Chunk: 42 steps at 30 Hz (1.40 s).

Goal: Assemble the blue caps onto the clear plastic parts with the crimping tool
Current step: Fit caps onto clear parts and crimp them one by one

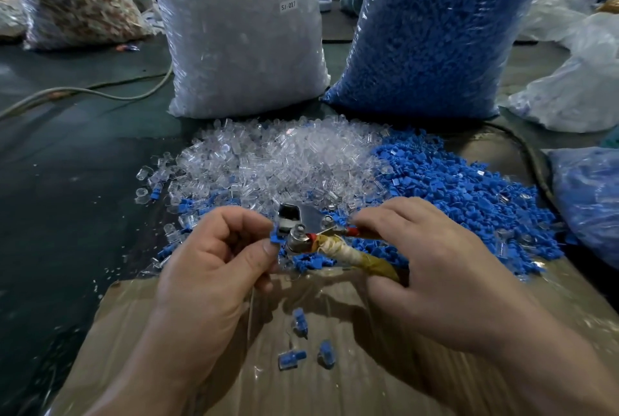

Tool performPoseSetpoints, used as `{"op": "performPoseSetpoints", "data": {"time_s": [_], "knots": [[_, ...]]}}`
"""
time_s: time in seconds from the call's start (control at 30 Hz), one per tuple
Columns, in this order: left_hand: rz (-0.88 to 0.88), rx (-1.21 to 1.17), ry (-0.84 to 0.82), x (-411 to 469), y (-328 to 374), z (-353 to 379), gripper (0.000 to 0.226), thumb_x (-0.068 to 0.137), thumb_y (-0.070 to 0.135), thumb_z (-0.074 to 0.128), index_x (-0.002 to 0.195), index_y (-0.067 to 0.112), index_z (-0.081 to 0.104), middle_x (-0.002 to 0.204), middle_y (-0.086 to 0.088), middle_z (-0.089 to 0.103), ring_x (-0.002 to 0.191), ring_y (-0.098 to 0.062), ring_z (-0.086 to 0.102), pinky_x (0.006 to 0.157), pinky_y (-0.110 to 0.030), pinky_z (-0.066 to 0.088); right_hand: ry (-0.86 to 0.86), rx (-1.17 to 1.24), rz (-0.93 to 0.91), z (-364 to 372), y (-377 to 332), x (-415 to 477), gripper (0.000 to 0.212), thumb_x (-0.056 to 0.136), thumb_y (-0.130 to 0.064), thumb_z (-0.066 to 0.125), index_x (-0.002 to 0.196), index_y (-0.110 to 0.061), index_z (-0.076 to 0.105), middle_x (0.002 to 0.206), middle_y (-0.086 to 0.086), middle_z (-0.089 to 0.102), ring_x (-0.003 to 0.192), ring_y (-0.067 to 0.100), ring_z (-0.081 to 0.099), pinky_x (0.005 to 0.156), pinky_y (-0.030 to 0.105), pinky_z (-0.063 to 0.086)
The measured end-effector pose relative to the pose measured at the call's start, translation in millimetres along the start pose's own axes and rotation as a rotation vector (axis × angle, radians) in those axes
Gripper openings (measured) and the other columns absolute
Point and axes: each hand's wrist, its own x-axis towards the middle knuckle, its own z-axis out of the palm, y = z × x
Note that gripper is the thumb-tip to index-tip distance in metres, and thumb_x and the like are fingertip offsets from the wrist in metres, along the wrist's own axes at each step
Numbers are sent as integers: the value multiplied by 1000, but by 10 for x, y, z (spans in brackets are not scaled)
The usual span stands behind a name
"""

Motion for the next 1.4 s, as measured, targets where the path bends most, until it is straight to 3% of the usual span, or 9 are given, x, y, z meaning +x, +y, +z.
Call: {"op": "performPoseSetpoints", "data": {"time_s": [0.4,0.57,0.7,0.8,0.87,1.0,1.1,1.23,1.4], "knots": [[43,-20,-4,9,-6,-4,23,69,36,78,90,29,73,75,-2,69,63,-11,64,53,-20,53,-46,-50,-23,33,-62,35,52,76,-57,42,125,-42,46,100,-23,47,97,3,42,85,22,41],[11,-102,21,-8,-26,-9,19,76,13,69,91,23,73,76,-7,67,65,-17,63,56,-25,54,-27,-34,-12,11,-86,32,56,71,-61,34,119,-41,53,88,-22,49,86,1,45,76,24,44],[27,-7,59,10,-3,-13,22,89,4,68,88,26,72,72,-5,67,60,-14,62,52,-22,53,-12,-54,52,44,14,15,55,74,-64,44,123,-42,52,94,-25,49,92,1,44,79,22,41],[-92,43,81,6,8,13,29,90,-2,64,82,25,70,60,-3,63,48,-11,57,42,-19,47,72,-156,170,85,107,60,63,74,-68,44,126,-34,54,98,-16,51,94,11,43,80,29,40],[-114,205,10,-29,0,80,29,88,3,68,81,32,69,57,0,64,45,-7,54,41,-17,45,65,-216,227,114,123,114,69,74,-72,45,128,-31,53,102,-10,52,98,15,42,86,34,41],[-40,406,21,-63,-10,142,26,82,19,71,89,43,66,67,5,68,50,-5,55,51,-29,51,-32,-278,241,144,78,199,64,77,-74,49,128,-35,48,113,-9,49,107,15,36,96,37,32],[-8,445,43,-72,-30,139,24,81,25,69,92,46,65,67,8,69,51,-3,56,53,-32,52,39,-234,187,150,-25,175,57,80,-71,40,123,-36,52,116,-12,52,112,14,38,100,38,30],[77,497,37,-96,-51,168,22,85,23,72,89,43,66,67,13,69,54,0,58,54,-15,47,179,-154,-60,267,-332,110,32,90,-54,42,95,-30,62,90,-10,62,86,16,55,78,36,41],[136,458,-27,-136,-10,157,14,79,42,62,91,42,69,70,13,69,58,0,60,55,-17,48,204,-65,-141,346,-359,113,24,96,-32,43,86,-19,61,79,-2,58,74,22,54,70,40,43]]}}
